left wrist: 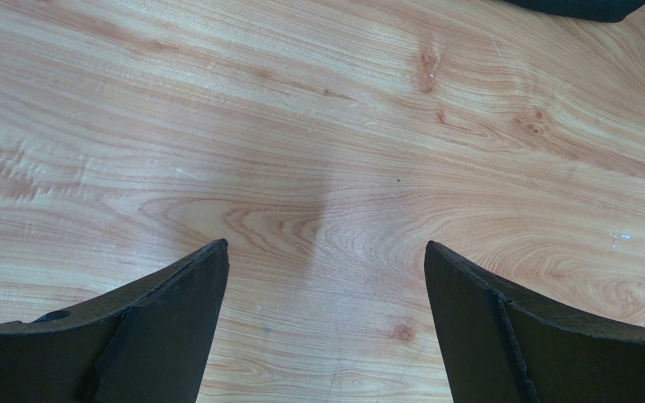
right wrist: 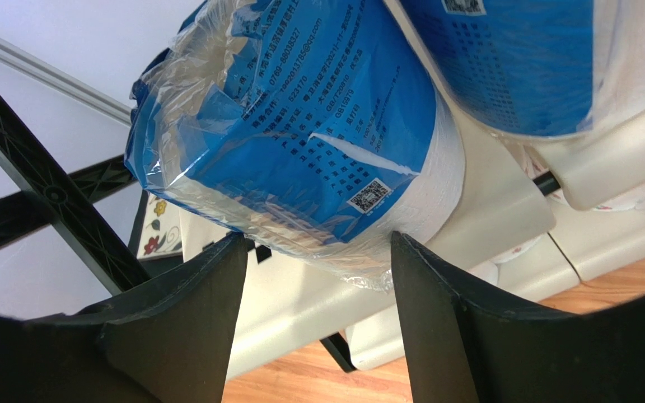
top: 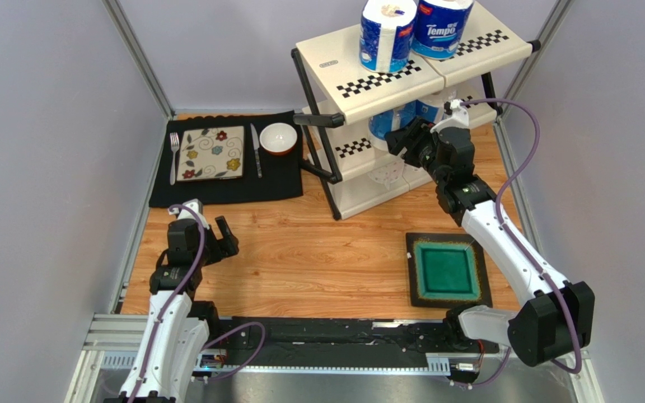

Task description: Place and organize the paper towels onto the shelf

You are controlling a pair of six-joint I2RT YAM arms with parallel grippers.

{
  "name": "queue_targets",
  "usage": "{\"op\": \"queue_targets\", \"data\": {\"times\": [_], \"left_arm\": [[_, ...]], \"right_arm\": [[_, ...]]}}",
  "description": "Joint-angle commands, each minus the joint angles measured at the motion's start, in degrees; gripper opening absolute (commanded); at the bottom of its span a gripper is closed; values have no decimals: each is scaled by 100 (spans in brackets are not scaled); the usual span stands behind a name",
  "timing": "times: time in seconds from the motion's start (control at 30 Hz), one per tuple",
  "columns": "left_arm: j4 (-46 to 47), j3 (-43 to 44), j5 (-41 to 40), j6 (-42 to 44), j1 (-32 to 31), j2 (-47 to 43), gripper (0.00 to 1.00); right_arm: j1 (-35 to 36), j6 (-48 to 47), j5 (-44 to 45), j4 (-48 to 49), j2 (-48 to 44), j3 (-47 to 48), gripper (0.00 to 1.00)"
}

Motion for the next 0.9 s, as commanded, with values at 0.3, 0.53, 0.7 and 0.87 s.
{"op": "queue_targets", "data": {"times": [0.3,0.53,0.7,0.87], "left_arm": [[168,-23,69,80,-9,-10,95],[168,-23,69,80,0,7,95],[159,-22,86,80,-9,16,95],[168,-14,86,80,0,16,95]], "right_arm": [[-20,72,237,607,339,407,66],[-20,98,141,669,287,328,65],[-20,-51,70,433,-82,239,65],[-20,-375,227,-86,-617,117,66]]}}
